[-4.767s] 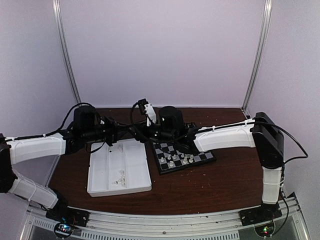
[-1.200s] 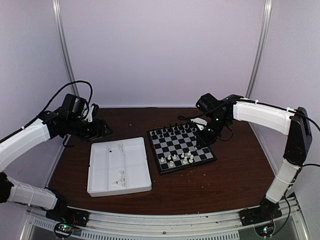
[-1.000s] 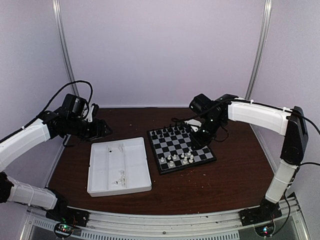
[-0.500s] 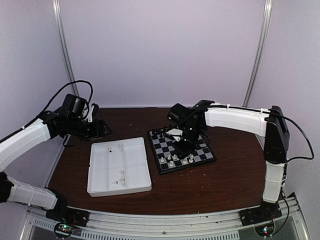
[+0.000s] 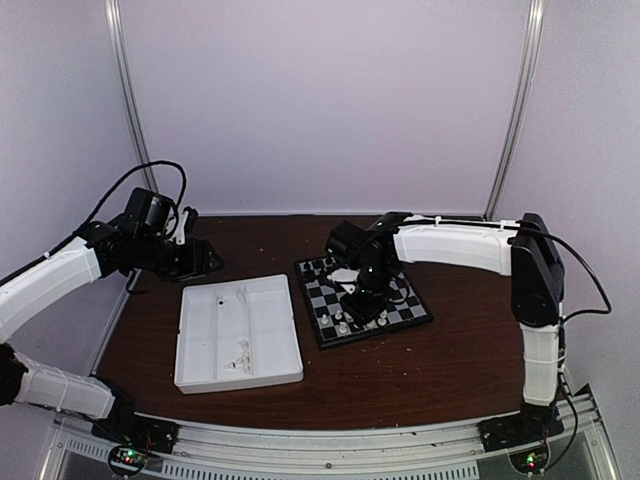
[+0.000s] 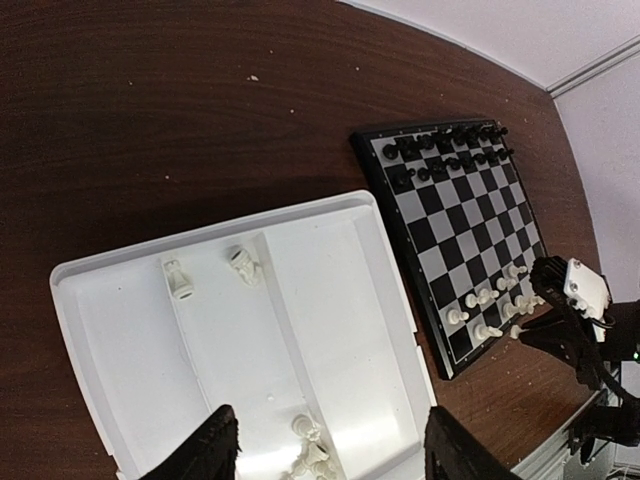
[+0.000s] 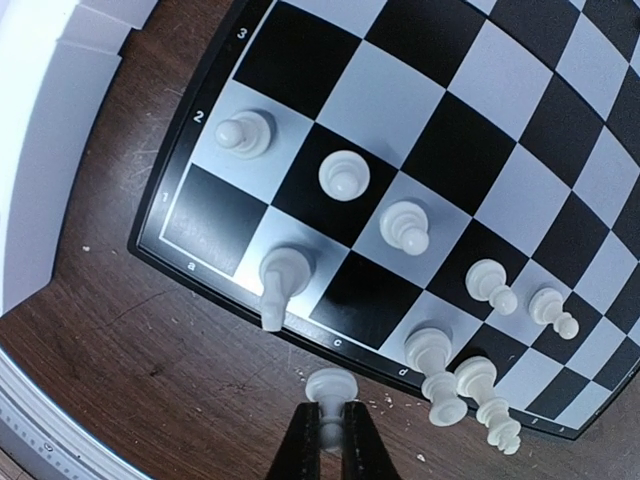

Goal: Set up the chess pieces on the board
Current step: Place the chess piece on the chessboard.

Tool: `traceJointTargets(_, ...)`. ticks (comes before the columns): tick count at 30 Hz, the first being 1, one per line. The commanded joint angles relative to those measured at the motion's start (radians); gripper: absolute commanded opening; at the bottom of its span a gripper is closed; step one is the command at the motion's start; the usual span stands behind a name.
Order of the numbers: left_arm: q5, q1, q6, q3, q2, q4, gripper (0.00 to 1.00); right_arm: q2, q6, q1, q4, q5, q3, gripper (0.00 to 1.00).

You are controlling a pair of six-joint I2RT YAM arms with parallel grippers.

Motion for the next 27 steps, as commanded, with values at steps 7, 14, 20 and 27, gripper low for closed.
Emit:
traceJointTargets(7, -0.007, 0.002, 0.028, 0.045, 0.008, -0.017, 0.64, 0.048, -0.006, 0.003, 0.014, 0.063, 0.042, 0.06)
traceJointTargets(14, -0.011, 0.002, 0.028, 0.045, 0.011, -0.020, 0.64, 0.074, -0.017, 0.003, 0.013, 0.083, 0.062, 0.05)
traceJointTargets(20, -0.011, 0.002, 0.031, 0.047, 0.014, -0.022, 0.64, 0.088, -0.017, 0.003, 0.015, 0.092, 0.069, 0.05)
traceJointTargets(27, -0.009, 0.002, 0.033, 0.055, 0.025, -0.022, 0.64, 0.099, -0.018, 0.002, 0.018, 0.096, 0.076, 0.05)
